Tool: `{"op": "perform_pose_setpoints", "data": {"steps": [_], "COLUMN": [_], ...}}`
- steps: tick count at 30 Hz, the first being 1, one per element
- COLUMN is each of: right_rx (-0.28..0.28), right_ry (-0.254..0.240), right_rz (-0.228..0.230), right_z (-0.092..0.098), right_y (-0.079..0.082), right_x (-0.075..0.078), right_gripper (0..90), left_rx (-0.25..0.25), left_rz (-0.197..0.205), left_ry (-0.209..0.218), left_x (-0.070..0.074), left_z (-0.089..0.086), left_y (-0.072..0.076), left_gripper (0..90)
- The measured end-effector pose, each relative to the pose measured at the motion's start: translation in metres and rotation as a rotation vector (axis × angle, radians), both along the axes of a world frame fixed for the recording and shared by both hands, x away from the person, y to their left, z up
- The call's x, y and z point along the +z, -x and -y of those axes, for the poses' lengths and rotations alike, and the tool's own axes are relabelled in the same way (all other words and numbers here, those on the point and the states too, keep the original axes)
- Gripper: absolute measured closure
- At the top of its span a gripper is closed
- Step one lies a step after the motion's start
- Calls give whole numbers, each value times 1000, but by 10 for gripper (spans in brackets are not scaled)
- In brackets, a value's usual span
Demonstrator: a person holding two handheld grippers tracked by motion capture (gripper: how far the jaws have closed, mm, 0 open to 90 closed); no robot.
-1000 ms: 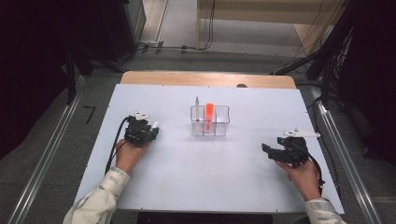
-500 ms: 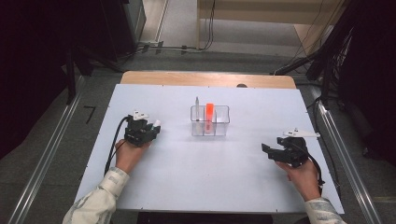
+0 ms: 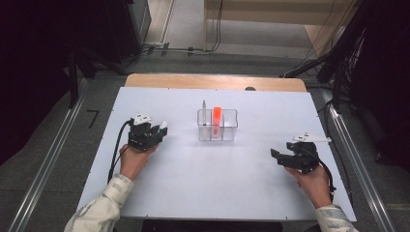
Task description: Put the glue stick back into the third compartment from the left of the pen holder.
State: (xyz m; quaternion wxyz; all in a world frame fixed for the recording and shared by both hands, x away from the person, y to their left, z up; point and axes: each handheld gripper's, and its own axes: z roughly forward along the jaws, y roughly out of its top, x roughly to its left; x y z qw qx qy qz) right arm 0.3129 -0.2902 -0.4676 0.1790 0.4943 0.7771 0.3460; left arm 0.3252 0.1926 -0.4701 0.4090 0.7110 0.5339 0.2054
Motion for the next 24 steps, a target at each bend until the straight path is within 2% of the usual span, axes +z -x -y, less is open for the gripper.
{"op": "perform_pose_setpoints", "data": {"steps": [24], "right_rx": [3], "right_ry": [1], "right_rz": [0], "right_z": [-1], "right_y": [0], "right_x": [0], "right_gripper": [268], "left_rx": [-86], "left_rz": [77], "left_ry": [37], "left_x": [21], "left_z": [34], "left_y": [13], "left_gripper": [659]}}
